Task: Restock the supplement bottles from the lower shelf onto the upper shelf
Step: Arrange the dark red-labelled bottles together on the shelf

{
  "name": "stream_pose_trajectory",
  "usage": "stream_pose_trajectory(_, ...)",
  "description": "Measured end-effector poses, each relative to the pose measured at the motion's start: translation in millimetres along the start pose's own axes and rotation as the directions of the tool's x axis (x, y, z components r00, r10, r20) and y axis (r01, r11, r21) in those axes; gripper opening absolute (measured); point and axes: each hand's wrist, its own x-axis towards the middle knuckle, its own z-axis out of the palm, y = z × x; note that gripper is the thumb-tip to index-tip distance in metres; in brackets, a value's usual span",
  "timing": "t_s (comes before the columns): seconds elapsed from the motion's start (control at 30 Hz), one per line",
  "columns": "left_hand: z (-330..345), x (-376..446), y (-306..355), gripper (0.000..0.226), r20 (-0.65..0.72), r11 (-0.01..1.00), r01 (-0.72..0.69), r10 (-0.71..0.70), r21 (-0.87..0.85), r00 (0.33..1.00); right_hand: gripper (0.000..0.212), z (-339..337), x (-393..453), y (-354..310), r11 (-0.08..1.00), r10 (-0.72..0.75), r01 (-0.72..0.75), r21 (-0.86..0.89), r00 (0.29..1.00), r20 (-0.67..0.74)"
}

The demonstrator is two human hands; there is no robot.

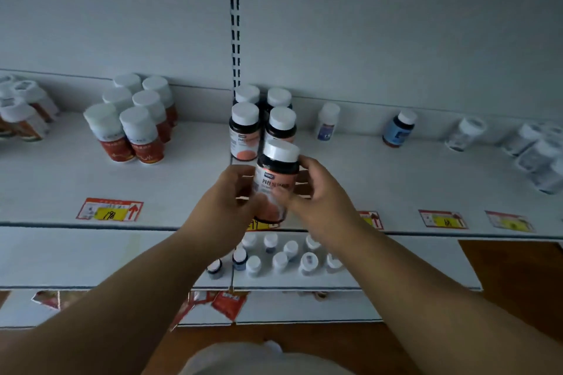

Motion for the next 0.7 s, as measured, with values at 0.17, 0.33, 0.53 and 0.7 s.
stream_pose_trajectory(0.17, -8, 40, -10, 0.035, -0.177, 0.97, 0.003, 0.042, 0.245, 0.983, 0.057, 17, 48, 6, 0.987, -0.137, 0.137, -0.088, 0.991, 0.007)
stream_pose_trajectory(0.33, -15, 67, -25, 0.038, -0.239, 0.939, 0.063, 0.022, 0.339, 0.971, 0.05, 42, 74, 14, 0.973, -0.215, 0.214, -0.087, 0.977, -0.004)
stream_pose_trajectory(0.53, -20, 83, -37, 0.041, -0.229, 0.946, 0.031, 0.046, 0.322, 0.972, 0.05, 57, 84, 17, 0.973, -0.2, 0.194, -0.121, 0.979, -0.042)
stream_pose_trajectory(0.7, -38, 79, -44, 0.057, -0.154, 0.943, 0.01, 0.044, 0.333, 0.987, 0.053, 72, 67, 9, 0.98, -0.123, 0.087, -0.18, 0.973, -0.195)
